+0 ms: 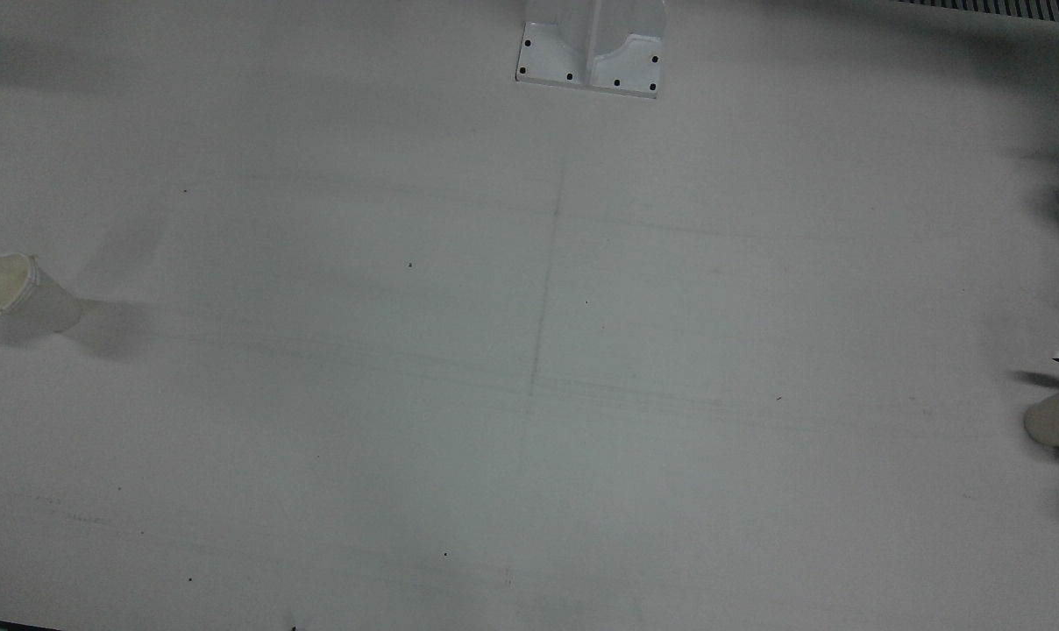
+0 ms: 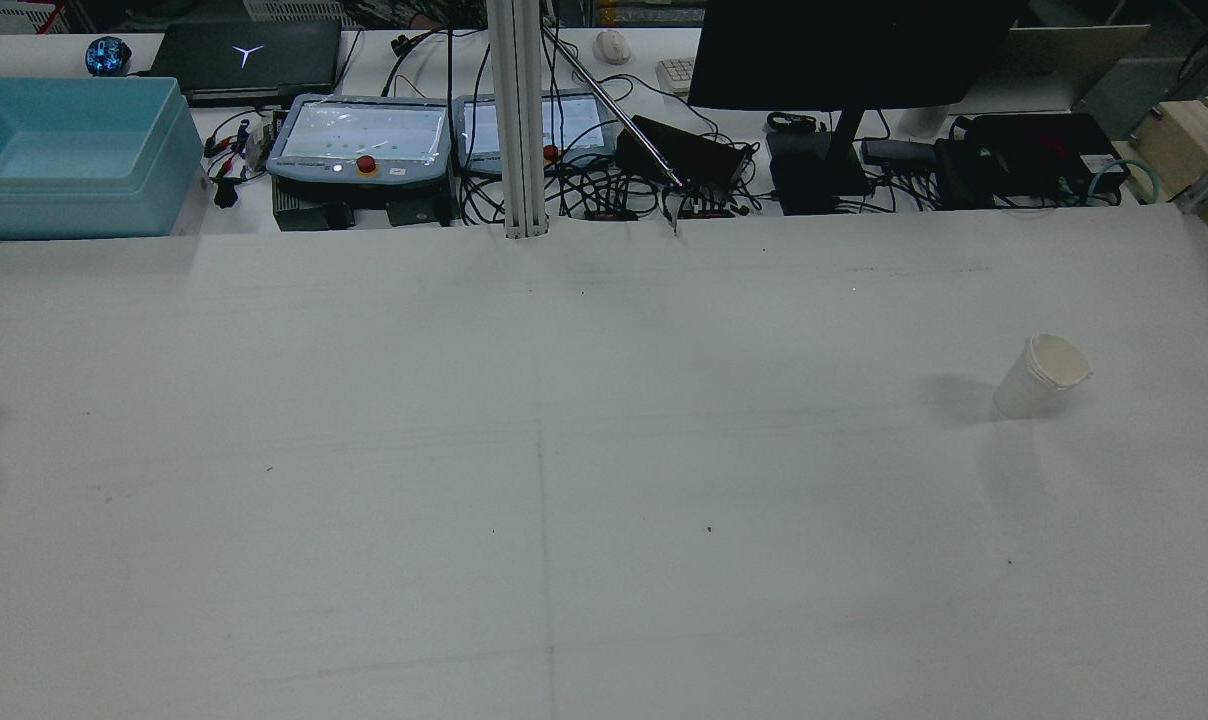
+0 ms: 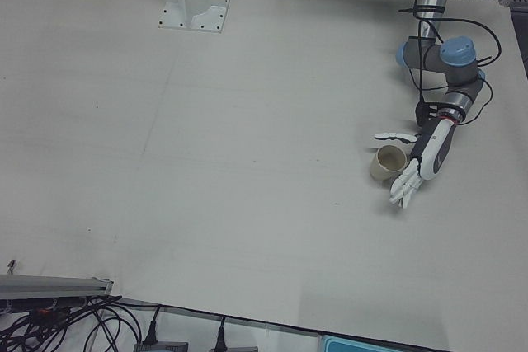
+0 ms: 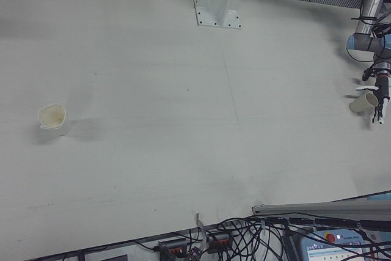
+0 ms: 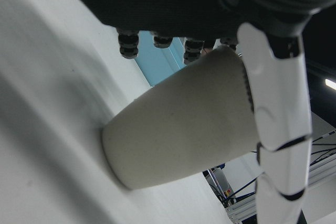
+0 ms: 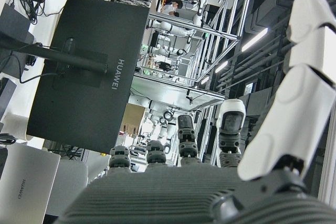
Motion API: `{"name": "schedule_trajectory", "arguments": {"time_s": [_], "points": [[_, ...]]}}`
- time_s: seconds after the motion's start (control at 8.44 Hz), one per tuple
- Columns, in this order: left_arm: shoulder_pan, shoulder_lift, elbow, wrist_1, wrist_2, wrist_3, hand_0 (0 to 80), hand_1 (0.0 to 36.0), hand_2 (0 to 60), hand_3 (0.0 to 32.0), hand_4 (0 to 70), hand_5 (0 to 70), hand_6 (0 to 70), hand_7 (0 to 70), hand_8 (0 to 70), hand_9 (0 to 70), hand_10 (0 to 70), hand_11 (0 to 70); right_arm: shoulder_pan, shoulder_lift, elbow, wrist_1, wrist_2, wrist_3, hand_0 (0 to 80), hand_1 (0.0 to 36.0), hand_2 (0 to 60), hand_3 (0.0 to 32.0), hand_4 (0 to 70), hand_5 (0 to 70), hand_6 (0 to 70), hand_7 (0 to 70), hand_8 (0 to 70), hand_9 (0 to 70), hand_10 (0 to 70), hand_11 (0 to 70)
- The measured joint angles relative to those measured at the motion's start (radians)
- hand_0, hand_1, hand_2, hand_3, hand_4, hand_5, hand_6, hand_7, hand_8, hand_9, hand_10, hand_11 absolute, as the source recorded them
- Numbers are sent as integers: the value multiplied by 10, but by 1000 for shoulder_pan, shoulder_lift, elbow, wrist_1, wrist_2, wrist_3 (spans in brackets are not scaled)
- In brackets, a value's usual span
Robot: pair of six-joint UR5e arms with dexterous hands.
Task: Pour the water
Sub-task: 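Close the left hand around the beige paper cup at the table edge, then move the right hand toward the white paper cup on the table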
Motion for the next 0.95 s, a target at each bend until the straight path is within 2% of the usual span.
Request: {"name": "schedule_trajectory", "arguments": {"time_s": [0.47, 0.59, 0.71, 0.83, 0.95], "points": [[10, -32, -1, 17, -5, 2, 578, 206, 100, 26, 157, 93, 36, 147, 24, 21, 48, 95, -1, -1, 0, 0, 0, -1, 465, 122, 161, 0, 124, 700, 106, 213, 51, 85, 44, 72], [10, -40, -1, 24, -5, 2, 582, 206, 95, 2, 164, 204, 42, 156, 27, 26, 51, 98, -2, -4, 0, 0, 0, -1, 465, 121, 160, 0, 125, 700, 106, 214, 54, 87, 45, 74], [10, -47, -1, 31, -5, 3, 583, 199, 86, 0, 178, 509, 52, 159, 29, 28, 56, 104, -3, -8, -1, 0, 0, -1, 464, 119, 156, 0, 123, 700, 105, 210, 54, 87, 48, 78], [11, -53, -1, 41, -6, 3, 568, 183, 95, 0, 241, 700, 63, 158, 31, 28, 59, 106, -3, -12, -1, 0, 0, -1, 463, 118, 156, 0, 123, 700, 102, 208, 51, 84, 47, 77], [11, -58, -1, 49, -6, 3, 563, 170, 96, 0, 299, 700, 69, 165, 32, 28, 64, 110, -3, -13, -2, 0, 0, -2, 462, 118, 158, 0, 124, 700, 102, 207, 51, 84, 48, 78]]}}
